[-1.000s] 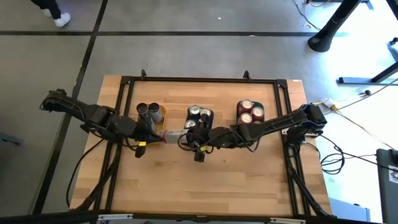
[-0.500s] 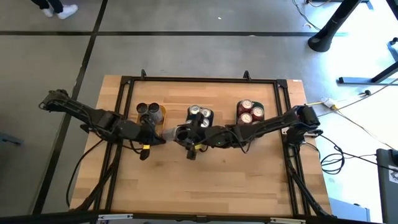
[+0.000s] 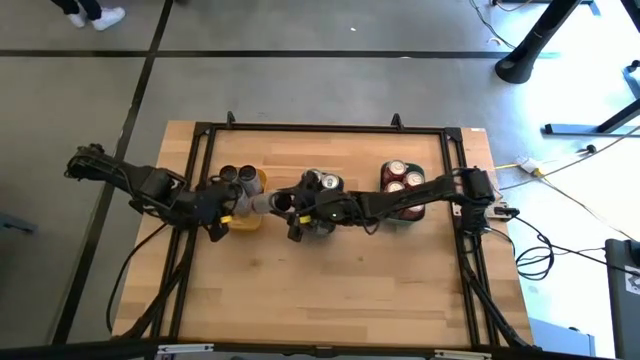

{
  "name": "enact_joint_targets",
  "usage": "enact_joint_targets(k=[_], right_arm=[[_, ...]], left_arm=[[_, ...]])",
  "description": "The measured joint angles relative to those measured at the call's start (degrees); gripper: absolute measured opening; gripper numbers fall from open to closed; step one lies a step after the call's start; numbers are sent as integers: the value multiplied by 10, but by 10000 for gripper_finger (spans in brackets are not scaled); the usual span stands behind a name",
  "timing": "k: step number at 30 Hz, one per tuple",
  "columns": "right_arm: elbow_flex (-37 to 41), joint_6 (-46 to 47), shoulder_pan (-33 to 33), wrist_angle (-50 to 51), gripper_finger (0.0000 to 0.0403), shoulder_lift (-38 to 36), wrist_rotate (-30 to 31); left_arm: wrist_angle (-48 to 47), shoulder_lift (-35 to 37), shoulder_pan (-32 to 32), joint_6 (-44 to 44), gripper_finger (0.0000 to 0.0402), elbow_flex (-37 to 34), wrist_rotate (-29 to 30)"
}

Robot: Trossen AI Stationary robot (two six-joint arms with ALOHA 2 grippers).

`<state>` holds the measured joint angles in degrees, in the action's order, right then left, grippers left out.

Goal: Sort soda cans
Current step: Put the white pink soda can into yellow bin

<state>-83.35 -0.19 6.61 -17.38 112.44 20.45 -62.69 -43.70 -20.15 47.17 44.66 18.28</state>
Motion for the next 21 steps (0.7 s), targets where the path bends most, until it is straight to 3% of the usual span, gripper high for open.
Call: enact_joint_targets(k=[11, 21], right_arm=[[1, 2, -42, -54, 240, 64, -10], [1, 1, -44, -80, 240, 93, -31]], left_arm=[[-145, 0, -44, 195, 3, -1, -26], [-153, 0, -48, 225, 3, -45, -26]])
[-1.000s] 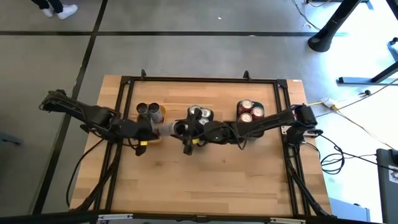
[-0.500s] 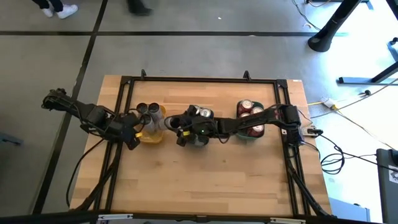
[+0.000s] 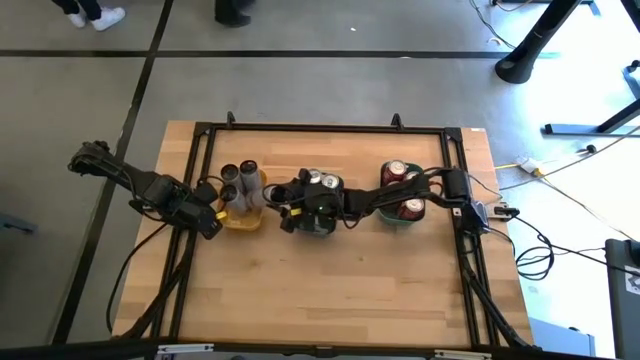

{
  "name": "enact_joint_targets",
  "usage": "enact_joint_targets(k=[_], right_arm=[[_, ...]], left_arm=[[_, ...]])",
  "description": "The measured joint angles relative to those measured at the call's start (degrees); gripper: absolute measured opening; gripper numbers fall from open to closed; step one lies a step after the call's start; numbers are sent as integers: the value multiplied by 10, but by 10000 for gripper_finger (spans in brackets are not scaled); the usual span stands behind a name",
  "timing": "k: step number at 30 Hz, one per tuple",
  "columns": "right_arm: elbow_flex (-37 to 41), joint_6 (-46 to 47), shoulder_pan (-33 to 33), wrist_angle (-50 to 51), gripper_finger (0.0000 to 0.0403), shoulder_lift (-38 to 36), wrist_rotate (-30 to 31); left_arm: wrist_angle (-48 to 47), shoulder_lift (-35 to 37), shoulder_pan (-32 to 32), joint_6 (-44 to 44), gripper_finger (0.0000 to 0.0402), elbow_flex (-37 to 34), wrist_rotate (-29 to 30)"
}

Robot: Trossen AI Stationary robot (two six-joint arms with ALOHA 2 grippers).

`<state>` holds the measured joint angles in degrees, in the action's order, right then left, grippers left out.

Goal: Sort soda cans
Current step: Put the white pink soda can into yellow bin

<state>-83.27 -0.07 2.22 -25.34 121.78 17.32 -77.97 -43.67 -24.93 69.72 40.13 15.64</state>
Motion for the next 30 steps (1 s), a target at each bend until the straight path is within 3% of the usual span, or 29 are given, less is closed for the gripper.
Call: enact_joint_targets(k=[15, 30], right_arm=[[-37, 17, 0, -18, 240, 52, -16], [-41, 16, 0, -17, 240, 52, -4]], left_arm=[[7, 0, 0, -20, 4, 0, 0], [11, 0, 0, -45, 4, 0, 53]])
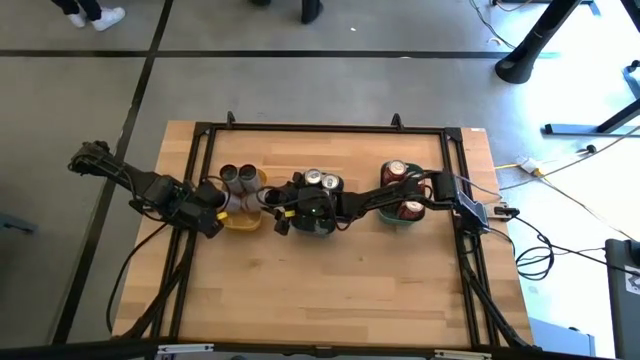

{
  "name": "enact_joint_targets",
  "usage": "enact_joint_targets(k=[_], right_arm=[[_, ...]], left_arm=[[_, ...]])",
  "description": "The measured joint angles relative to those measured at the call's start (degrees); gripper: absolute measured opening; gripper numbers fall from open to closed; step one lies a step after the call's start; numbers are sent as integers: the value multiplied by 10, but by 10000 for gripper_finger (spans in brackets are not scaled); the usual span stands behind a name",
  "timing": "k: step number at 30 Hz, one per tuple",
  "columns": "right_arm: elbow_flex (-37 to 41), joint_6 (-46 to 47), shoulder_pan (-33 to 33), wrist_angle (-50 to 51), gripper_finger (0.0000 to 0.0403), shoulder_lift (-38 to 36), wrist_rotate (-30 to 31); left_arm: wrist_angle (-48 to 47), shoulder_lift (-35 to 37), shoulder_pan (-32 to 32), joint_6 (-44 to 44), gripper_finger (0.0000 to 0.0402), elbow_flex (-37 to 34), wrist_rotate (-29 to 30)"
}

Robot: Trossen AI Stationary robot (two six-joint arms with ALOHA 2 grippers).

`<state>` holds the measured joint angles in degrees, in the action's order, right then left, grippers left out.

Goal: Sort soda cans
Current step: Put the white pink soda can into yellow bin

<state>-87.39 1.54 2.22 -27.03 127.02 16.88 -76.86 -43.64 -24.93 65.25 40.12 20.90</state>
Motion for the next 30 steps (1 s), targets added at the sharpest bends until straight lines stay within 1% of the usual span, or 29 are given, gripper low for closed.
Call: enact_joint_targets(k=[5, 9, 13, 16, 20, 26, 30], right_arm=[[0, 0, 0, -1, 240, 0, 0], [0, 1, 0, -11, 240, 0, 1], [-1, 2, -1, -38, 240, 3, 1], [-16, 9, -1, -27, 241, 13, 2], [-32, 8, -1, 25, 242, 15, 2], [-33, 7, 0, 32, 242, 15, 15], [-33, 10, 0, 32, 243, 15, 15]], left_arm=[[0, 1, 0, -1, 4, 0, 12], [2, 1, 0, 2, 4, 0, 34], [31, 3, 3, -16, 4, 0, 43], [57, 4, 4, -34, 4, 1, 54], [56, 4, 4, -42, 4, 1, 55], [53, 10, 3, -57, 4, 4, 49], [62, 10, 3, -76, 4, 29, 49]])
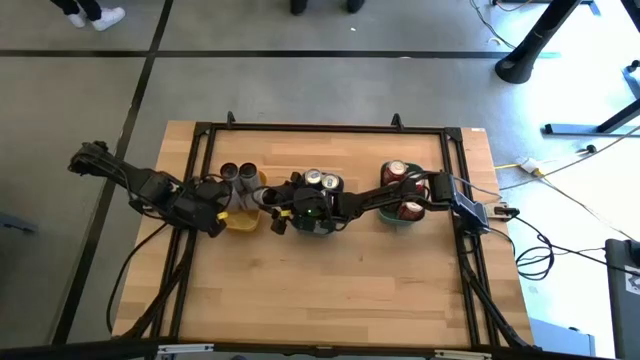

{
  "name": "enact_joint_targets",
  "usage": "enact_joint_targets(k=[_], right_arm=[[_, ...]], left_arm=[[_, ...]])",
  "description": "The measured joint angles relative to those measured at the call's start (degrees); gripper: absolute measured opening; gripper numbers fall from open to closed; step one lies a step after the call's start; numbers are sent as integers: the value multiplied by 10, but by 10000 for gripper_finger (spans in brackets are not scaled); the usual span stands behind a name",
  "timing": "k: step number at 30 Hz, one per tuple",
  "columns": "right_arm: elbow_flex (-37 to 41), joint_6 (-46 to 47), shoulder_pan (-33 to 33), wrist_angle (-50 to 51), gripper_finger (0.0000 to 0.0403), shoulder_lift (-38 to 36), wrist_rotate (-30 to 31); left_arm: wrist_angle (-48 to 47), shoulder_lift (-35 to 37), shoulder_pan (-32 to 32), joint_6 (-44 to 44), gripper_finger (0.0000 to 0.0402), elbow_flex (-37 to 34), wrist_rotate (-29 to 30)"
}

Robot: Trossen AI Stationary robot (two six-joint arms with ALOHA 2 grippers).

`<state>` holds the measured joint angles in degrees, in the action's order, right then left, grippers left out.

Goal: Sort soda cans
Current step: Put the white pink soda can into yellow bin

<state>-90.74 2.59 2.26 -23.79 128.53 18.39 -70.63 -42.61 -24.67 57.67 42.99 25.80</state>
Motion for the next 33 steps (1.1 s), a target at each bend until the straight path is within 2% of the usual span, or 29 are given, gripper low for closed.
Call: enact_joint_targets(k=[5, 10, 14, 22, 33], right_arm=[[-3, 0, 0, 2, 243, 0, 0], [-24, 1, 0, 25, 243, 0, -15], [-66, 1, 0, 98, 243, 0, -16], [-134, -1, 0, 182, 244, 0, -26], [-254, -27, 7, 336, 244, -1, -55]], left_arm=[[25, -1, 0, -47, 4, 18, 17], [91, -1, 0, -102, 4, 18, 42], [100, -1, 2, -128, 4, 17, 66], [99, -2, 19, -129, 4, -28, 68], [103, -1, 22, -146, 4, -30, 71]])
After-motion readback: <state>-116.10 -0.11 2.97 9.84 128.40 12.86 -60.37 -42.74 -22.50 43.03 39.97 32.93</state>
